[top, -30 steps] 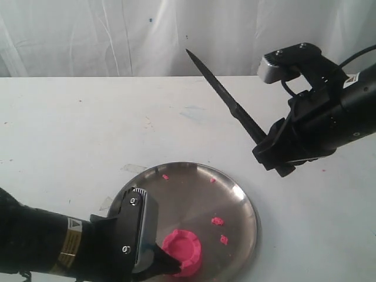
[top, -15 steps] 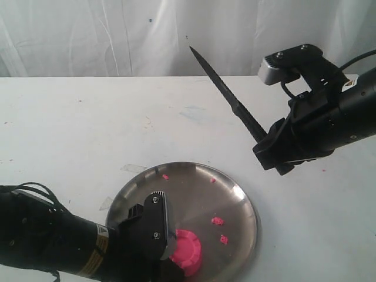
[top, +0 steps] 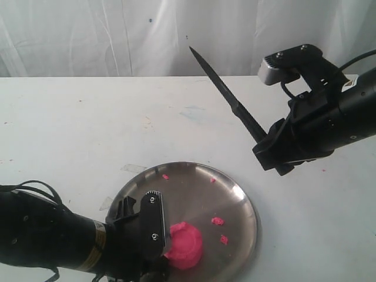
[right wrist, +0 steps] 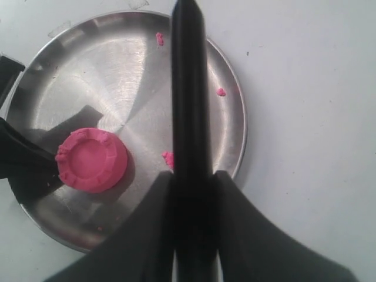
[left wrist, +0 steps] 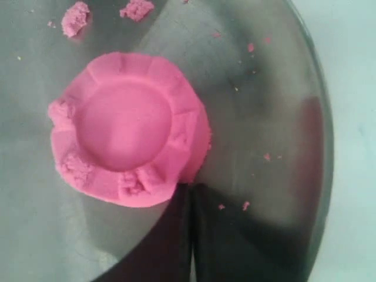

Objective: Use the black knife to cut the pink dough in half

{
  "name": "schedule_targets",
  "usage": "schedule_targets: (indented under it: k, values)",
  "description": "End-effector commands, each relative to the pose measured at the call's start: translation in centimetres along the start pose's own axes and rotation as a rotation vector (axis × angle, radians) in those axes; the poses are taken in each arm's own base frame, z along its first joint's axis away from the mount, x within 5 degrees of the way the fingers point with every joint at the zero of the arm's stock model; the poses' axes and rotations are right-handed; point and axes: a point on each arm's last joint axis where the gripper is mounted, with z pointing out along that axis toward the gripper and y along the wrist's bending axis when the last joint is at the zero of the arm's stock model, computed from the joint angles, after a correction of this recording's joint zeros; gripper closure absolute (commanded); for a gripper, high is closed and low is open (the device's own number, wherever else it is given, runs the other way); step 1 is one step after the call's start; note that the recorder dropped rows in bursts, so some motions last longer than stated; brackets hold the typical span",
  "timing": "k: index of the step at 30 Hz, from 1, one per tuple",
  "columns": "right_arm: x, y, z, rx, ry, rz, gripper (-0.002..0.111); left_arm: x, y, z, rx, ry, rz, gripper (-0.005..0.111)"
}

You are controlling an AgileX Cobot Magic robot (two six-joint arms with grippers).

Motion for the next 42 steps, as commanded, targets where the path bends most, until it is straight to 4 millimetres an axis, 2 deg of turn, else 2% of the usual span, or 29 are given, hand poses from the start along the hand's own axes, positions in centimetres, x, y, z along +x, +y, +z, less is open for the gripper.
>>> schedule_targets:
  k: [1,6,11,13,16,18,20,22,25,33,42]
  values:
    - [0.1,0.1,0.0,-0.01,0.004,0.009,0.108,-0.5,0.0,0.0,-0.011,-0.051,0.007,0.107]
    - [0.1,0.1,0.0,-0.011,0.006,0.009,0.108,-1.3,0.4,-0.1,-0.054,-0.138,0.005,0.107]
    - [0.1,0.1,0.0,-0.01,0.007,0.008,0.108,-1.2,1.0,0.3,-0.111,-0.152,-0.045,0.107]
    - [0.1,0.1,0.0,-0.01,0.007,0.008,0.108,-1.5,1.0,0.3,-0.117,-0.181,0.003,0.107]
    - [0.1,0.1,0.0,-0.01,0.007,0.008,0.108,-3.1,1.0,-0.8,-0.132,-0.319,0.054,0.107]
    - [0.1,0.1,0.0,-0.01,0.007,0.008,0.108,-4.3,1.0,-1.9,-0.13,-0.424,0.018,0.107]
    - [0.1,0.1,0.0,-0.01,0.007,0.008,0.108,-4.7,0.8,-2.5,-0.092,-0.454,-0.065,0.107]
    - [0.1,0.1,0.0,-0.01,0.007,0.008,0.108,-4.1,0.3,-2.1,-0.028,-0.385,-0.096,0.107]
    - [0.1,0.1,0.0,-0.01,0.007,0.013,0.108,-2.8,-0.2,-1.0,0.018,-0.271,-0.003,0.107]
    - [0.3,0.2,0.0,-0.023,0.025,0.049,0.108,-1.0,-0.7,1.8,0.08,-0.208,-0.08,0.107]
    - [0.3,0.2,0.0,-0.022,0.021,0.05,0.108,-1.0,0.9,4.2,0.039,-0.126,-0.116,0.107]
